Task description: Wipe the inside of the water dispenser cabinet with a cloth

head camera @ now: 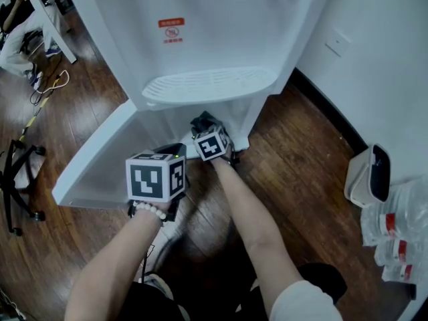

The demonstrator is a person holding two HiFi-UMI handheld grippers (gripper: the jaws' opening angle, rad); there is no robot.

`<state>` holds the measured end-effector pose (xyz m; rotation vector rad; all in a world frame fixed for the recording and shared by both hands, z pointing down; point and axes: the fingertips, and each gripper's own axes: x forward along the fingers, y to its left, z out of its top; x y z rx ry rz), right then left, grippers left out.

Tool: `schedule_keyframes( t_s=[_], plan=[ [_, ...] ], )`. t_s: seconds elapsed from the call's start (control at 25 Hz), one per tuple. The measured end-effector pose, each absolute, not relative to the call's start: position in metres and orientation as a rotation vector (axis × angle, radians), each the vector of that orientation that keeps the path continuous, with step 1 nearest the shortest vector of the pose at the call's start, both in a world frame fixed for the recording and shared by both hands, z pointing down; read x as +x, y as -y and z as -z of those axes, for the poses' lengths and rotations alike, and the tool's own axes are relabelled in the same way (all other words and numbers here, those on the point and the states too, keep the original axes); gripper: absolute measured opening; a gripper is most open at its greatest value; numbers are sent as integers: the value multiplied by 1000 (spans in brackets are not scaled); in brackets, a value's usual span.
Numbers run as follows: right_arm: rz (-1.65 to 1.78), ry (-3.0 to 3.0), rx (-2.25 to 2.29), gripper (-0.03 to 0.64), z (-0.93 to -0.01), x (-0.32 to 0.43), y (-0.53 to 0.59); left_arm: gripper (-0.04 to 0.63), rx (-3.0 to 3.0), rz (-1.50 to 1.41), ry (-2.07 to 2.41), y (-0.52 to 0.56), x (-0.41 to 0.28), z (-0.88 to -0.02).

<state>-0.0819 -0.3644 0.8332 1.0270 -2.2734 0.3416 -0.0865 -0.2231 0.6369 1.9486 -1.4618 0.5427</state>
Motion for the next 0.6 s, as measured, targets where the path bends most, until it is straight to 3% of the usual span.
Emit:
schedule_keyframes(
  t_s=[0.04,0.12,0.6],
  plan=[
    [-289,2271,1027,235,-830,-82,364,-3,1948,-537,1462,224,-86,-636],
    [-207,2257,1069,44,-822,-75,368,-3,1952,-535,1452,222,-84,-636],
    [-467,2026,1325,31,-828,-39,438,-3,1906,-567,1444,214,-96,-655]
  ],
)
